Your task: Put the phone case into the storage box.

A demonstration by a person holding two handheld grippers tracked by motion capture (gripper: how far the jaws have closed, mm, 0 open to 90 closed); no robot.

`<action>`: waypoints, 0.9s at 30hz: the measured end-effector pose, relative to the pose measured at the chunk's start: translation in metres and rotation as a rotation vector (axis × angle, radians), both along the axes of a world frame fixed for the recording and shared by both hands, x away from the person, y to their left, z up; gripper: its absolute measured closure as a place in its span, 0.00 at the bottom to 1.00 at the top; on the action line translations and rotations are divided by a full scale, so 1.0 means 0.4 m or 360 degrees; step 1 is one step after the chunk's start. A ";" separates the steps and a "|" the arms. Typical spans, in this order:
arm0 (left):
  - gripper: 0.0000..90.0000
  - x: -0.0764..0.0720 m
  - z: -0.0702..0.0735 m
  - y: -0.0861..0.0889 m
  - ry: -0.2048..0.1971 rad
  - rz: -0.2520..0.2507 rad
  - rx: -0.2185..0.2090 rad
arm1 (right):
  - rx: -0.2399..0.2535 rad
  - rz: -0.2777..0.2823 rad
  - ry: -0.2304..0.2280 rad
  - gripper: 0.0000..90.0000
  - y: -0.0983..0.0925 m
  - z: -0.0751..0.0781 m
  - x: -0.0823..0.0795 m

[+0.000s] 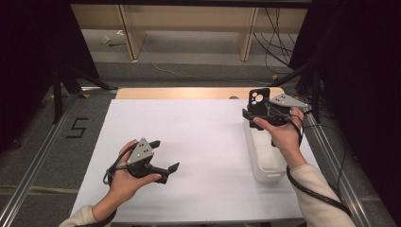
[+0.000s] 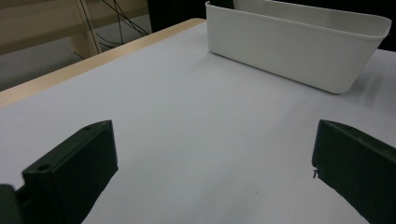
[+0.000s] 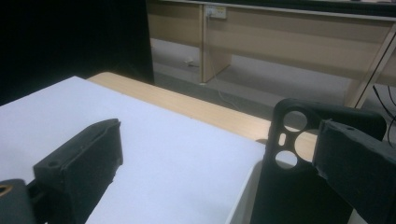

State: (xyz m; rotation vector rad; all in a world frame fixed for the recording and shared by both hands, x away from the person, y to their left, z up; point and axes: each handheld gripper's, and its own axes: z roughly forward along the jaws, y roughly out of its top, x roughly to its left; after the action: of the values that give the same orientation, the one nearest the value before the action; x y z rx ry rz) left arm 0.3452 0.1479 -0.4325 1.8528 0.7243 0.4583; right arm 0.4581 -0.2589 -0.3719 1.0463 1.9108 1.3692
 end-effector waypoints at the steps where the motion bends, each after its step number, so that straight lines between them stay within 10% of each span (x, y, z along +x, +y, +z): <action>1: 0.00 0.000 0.000 0.000 0.0000 0.0000 0.0001 | -0.0005 0.0007 0.0001 0.04 0.000 -0.001 -0.004; 27: 0.00 -0.001 0.001 0.000 -0.0003 -0.0003 -0.0004 | 0.0006 0.0130 0.0011 0.05 -0.014 -0.021 -0.103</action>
State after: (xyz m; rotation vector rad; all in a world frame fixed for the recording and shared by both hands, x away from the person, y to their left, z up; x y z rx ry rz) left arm 0.3448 0.1479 -0.4320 1.8505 0.7216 0.4575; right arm 0.4170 -0.2647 -0.3802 0.9852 1.9763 1.4162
